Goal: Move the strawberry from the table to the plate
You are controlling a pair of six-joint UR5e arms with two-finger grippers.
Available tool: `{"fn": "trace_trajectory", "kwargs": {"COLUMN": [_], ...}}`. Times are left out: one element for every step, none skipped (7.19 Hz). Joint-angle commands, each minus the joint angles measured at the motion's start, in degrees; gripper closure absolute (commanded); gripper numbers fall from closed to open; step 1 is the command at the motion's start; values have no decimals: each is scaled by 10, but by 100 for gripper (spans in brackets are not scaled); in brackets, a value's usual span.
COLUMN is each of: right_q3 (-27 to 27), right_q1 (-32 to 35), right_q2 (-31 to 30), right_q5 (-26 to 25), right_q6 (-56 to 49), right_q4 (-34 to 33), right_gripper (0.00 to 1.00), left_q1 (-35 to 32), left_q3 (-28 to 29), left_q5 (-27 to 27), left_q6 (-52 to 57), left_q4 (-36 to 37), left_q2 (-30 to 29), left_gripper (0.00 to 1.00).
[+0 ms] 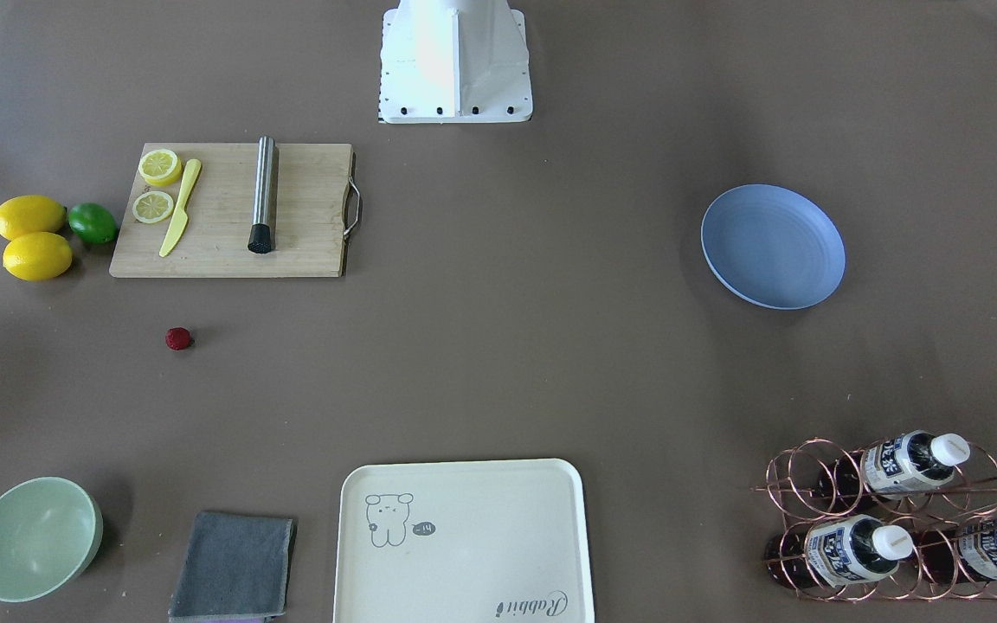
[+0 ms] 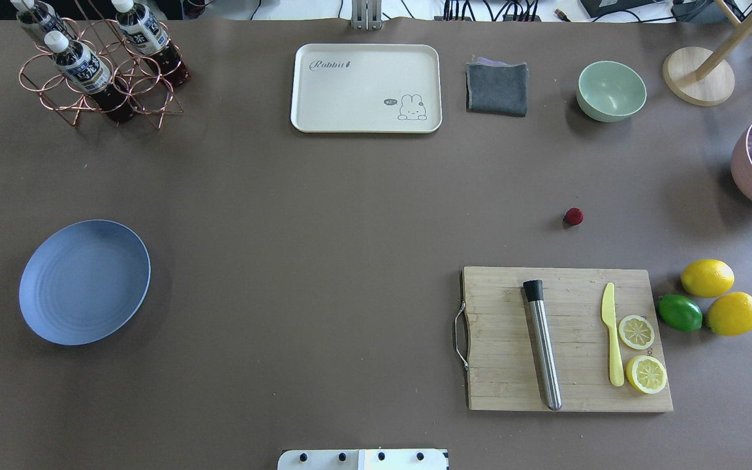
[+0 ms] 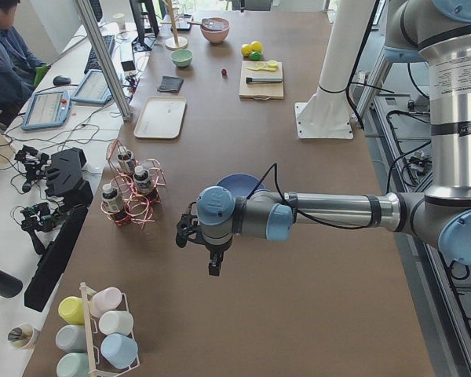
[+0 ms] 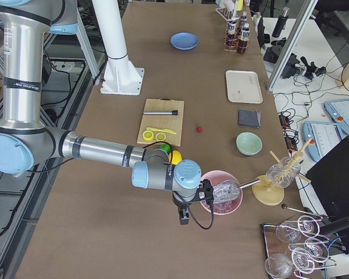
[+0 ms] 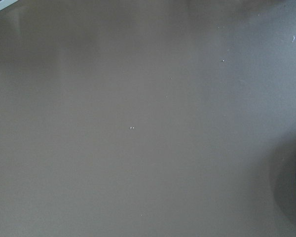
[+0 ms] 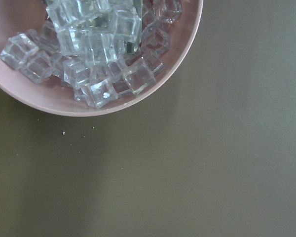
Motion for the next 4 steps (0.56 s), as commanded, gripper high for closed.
{"fn": "trace_trajectory", "kwargs": {"right_q3": [5, 4, 5, 5], "right_q1": [3, 3, 3, 3], "right_q2": [-6, -10, -12, -13], "right_q5": [2, 5, 7, 7], "right_q6": [-1, -2, -3, -3], "right_q4": [0, 0, 0, 1], "right_gripper": [0, 0, 0, 0], "left_q1": [0, 0, 0, 0], "left_q3": [-2, 23, 73, 109], "left_q5": [0, 2, -18, -62], "left_q6": [2, 2, 5, -3], "left_q4": [-22, -78, -116, -189], "left_q2": [-2, -5, -2, -3], "left_gripper": [2, 2, 2, 2]}}
